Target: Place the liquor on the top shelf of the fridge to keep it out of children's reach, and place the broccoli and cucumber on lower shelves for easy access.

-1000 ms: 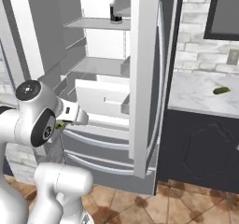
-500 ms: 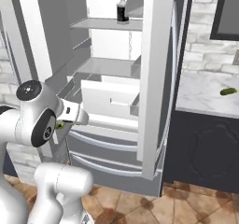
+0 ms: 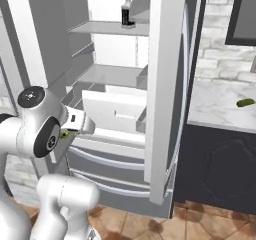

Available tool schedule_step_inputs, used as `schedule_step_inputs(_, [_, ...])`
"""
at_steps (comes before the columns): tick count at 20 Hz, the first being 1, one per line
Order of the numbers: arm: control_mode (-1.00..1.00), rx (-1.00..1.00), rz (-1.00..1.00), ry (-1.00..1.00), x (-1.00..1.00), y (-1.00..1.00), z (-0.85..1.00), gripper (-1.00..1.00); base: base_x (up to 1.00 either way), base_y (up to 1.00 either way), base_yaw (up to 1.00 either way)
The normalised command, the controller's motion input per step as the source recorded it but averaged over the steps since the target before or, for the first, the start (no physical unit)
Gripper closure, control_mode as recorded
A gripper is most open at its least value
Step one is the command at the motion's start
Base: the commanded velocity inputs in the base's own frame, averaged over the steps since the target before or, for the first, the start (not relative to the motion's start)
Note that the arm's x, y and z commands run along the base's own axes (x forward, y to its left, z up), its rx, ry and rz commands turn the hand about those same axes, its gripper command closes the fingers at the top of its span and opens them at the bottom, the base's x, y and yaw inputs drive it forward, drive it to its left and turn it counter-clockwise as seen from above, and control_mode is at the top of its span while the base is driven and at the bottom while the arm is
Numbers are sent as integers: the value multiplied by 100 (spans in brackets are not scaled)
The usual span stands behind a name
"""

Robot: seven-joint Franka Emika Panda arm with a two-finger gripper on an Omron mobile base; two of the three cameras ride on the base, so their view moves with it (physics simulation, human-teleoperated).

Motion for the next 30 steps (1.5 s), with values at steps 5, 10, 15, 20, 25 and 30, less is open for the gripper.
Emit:
schedule_step_inputs(5, [100, 0, 0, 0, 0, 0, 0, 100, 54, 19, -2])
schedule_step_inputs(10, [100, 0, 0, 0, 0, 0, 0, 100, 62, 25, -3])
schedule_step_inputs(15, [100, 0, 0, 0, 0, 0, 0, 100, 56, 27, -3])
schedule_step_inputs(20, [100, 0, 0, 0, 0, 0, 0, 100, 43, 23, -3])
schedule_step_inputs(25, [100, 0, 0, 0, 0, 0, 0, 100, 40, 13, -2])
schedule_step_inputs(30, [100, 0, 0, 0, 0, 0, 0, 100, 38, 12, -2])
